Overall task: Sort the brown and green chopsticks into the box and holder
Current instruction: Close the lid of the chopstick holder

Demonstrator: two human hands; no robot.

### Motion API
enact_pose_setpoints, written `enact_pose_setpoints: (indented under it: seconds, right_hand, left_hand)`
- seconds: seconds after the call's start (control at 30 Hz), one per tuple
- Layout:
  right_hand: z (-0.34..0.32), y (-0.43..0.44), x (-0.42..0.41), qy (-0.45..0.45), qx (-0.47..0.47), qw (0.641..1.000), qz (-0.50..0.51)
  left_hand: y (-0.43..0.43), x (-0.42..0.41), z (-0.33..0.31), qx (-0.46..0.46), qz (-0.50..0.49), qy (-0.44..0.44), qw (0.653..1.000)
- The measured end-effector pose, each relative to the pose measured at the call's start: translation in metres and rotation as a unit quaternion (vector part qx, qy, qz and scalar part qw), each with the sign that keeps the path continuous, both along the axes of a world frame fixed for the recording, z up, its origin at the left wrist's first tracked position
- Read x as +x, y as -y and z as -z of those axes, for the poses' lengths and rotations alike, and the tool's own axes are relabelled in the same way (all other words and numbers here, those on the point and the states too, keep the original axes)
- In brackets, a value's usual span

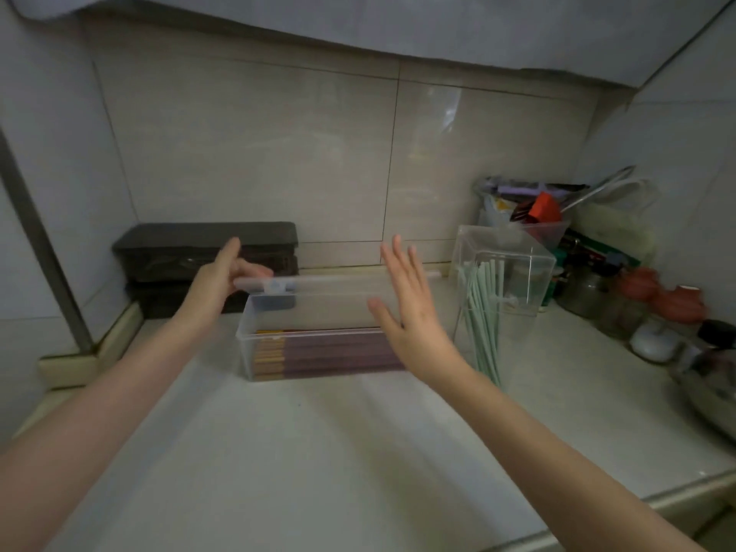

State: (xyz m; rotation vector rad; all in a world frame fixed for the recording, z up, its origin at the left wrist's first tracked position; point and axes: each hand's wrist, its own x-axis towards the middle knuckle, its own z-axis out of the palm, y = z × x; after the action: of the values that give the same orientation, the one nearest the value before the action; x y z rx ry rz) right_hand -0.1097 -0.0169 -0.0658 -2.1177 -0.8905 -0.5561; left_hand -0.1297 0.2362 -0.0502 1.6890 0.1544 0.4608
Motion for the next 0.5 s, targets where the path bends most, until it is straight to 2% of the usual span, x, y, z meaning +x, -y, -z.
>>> enact_pose_setpoints:
  seconds: [0.07, 0.13, 0.2, 0.27, 0.37, 0.5]
  right_hand:
    - [-0.014, -0.001, 0.003, 0.029, -0.046, 0.997, 0.052]
    - [-0.014, 0.0, 0.01, 0.014, -0.152, 0.983, 0.105]
    - [-0.005, 0.001, 0.011, -0.031, -0.291, 0.946, 0.138]
    - [0.006, 0.005, 0.008, -0.092, -0.367, 0.916, 0.132]
    - [0.01, 0.01, -0.001, -0.071, -0.377, 0.916, 0.115]
    - [0.005, 0.013, -0.008, -0.029, -0.369, 0.921, 0.121]
  left_hand:
    - [0.001, -0.015, 0.012, 0.13, 0.024, 0.004, 0.991]
    - [0.001, -0.029, 0.023, 0.246, 0.026, 0.017, 0.969]
    - [0.006, -0.036, 0.031, 0.356, 0.045, 0.021, 0.933]
    - [0.011, -0.038, 0.035, 0.46, 0.065, 0.034, 0.885]
    - [0.016, -0.04, 0.041, 0.532, 0.042, 0.059, 0.843]
    - [0.013, -0.038, 0.051, 0.556, 0.023, 0.097, 0.825]
